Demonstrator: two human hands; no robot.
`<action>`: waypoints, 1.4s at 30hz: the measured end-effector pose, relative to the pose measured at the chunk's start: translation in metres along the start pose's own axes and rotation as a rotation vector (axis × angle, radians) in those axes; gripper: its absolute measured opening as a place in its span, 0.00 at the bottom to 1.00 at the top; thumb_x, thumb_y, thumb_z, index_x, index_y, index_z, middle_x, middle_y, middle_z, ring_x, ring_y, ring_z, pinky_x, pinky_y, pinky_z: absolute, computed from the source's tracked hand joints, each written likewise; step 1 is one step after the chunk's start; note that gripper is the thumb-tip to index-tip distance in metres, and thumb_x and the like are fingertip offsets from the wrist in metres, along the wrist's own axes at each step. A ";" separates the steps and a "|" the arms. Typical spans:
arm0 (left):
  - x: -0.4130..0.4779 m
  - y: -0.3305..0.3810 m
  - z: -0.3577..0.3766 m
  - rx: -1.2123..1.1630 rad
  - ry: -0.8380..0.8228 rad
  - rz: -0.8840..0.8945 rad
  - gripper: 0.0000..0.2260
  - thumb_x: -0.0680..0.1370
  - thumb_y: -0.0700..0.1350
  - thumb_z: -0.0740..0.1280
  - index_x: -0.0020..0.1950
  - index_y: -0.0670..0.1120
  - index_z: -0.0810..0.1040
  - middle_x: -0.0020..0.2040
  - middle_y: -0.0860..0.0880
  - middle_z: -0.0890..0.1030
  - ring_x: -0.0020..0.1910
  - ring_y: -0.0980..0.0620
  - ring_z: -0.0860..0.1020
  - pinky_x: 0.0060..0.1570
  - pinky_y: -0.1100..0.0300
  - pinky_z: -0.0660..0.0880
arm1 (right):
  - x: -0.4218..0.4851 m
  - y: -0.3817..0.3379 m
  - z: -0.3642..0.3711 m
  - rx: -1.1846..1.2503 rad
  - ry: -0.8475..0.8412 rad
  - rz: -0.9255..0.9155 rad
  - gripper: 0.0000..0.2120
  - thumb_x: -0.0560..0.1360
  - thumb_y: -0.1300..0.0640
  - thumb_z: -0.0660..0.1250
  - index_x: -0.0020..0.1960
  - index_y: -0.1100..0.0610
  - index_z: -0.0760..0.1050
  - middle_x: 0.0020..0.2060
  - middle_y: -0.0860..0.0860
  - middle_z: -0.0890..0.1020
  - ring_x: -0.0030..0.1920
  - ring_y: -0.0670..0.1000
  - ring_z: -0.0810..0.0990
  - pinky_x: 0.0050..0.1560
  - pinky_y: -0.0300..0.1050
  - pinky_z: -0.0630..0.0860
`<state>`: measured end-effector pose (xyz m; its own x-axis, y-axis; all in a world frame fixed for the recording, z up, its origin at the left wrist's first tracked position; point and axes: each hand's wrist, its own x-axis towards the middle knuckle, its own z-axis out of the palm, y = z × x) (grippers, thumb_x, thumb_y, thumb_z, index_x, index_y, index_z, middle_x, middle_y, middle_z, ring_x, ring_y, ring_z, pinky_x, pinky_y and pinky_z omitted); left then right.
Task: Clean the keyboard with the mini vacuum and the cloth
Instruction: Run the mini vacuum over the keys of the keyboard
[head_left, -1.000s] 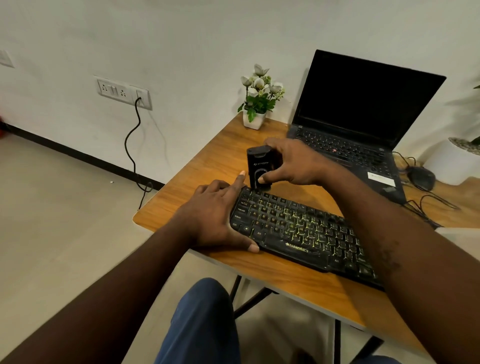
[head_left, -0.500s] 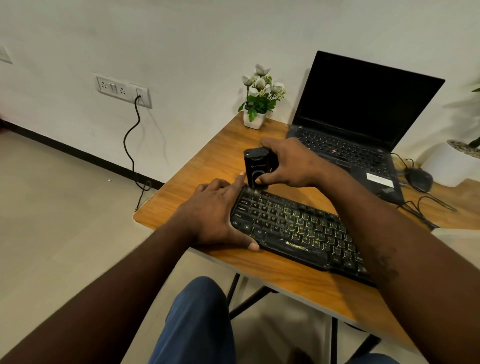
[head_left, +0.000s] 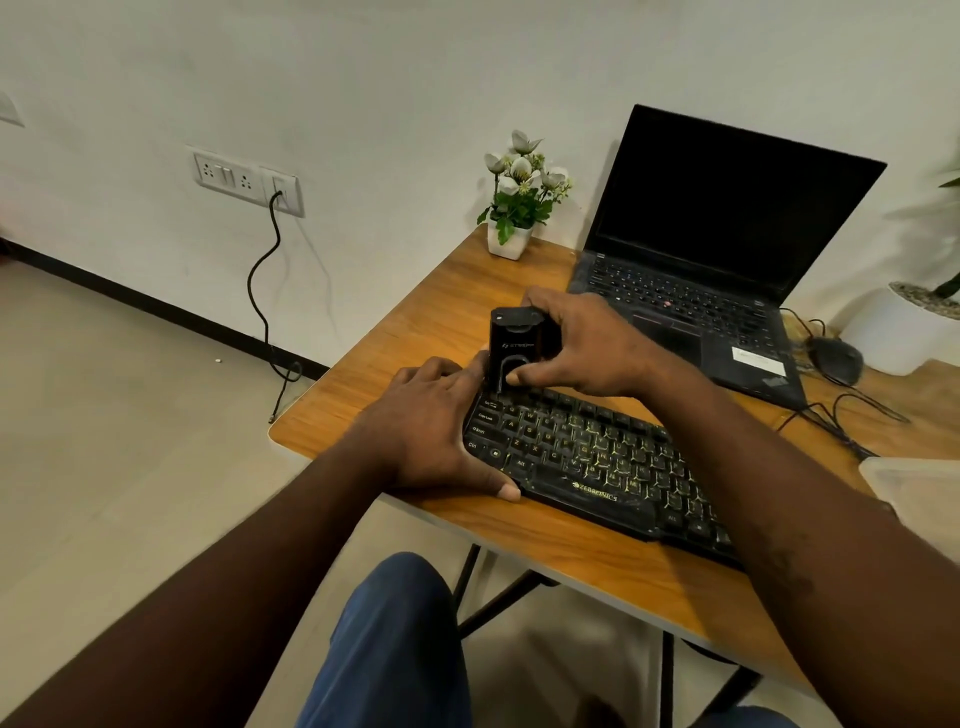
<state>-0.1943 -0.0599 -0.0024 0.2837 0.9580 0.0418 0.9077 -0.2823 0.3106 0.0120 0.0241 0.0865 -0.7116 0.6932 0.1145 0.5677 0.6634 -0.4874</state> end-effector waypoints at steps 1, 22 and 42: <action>0.000 0.000 -0.001 0.011 -0.001 0.004 0.63 0.57 0.86 0.62 0.82 0.55 0.46 0.78 0.51 0.67 0.77 0.50 0.59 0.77 0.47 0.57 | -0.002 -0.001 -0.001 0.053 -0.058 -0.004 0.19 0.69 0.57 0.81 0.53 0.55 0.74 0.46 0.50 0.83 0.44 0.50 0.83 0.43 0.48 0.82; -0.001 0.000 0.000 0.025 -0.013 0.018 0.67 0.58 0.86 0.60 0.83 0.53 0.34 0.81 0.50 0.63 0.78 0.50 0.57 0.77 0.47 0.55 | -0.018 0.003 -0.006 -0.058 -0.010 0.060 0.18 0.70 0.55 0.80 0.53 0.51 0.74 0.46 0.46 0.82 0.45 0.44 0.81 0.41 0.40 0.79; -0.001 -0.002 0.001 0.016 -0.020 0.015 0.66 0.59 0.86 0.62 0.83 0.54 0.33 0.82 0.50 0.61 0.78 0.49 0.56 0.78 0.47 0.54 | -0.049 0.022 -0.011 -0.033 0.035 0.067 0.19 0.69 0.56 0.82 0.49 0.50 0.72 0.42 0.47 0.83 0.42 0.44 0.82 0.42 0.52 0.82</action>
<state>-0.1958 -0.0605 -0.0035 0.3034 0.9525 0.0269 0.9082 -0.2976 0.2944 0.0637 0.0078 0.0795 -0.6568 0.7456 0.1127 0.6277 0.6235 -0.4661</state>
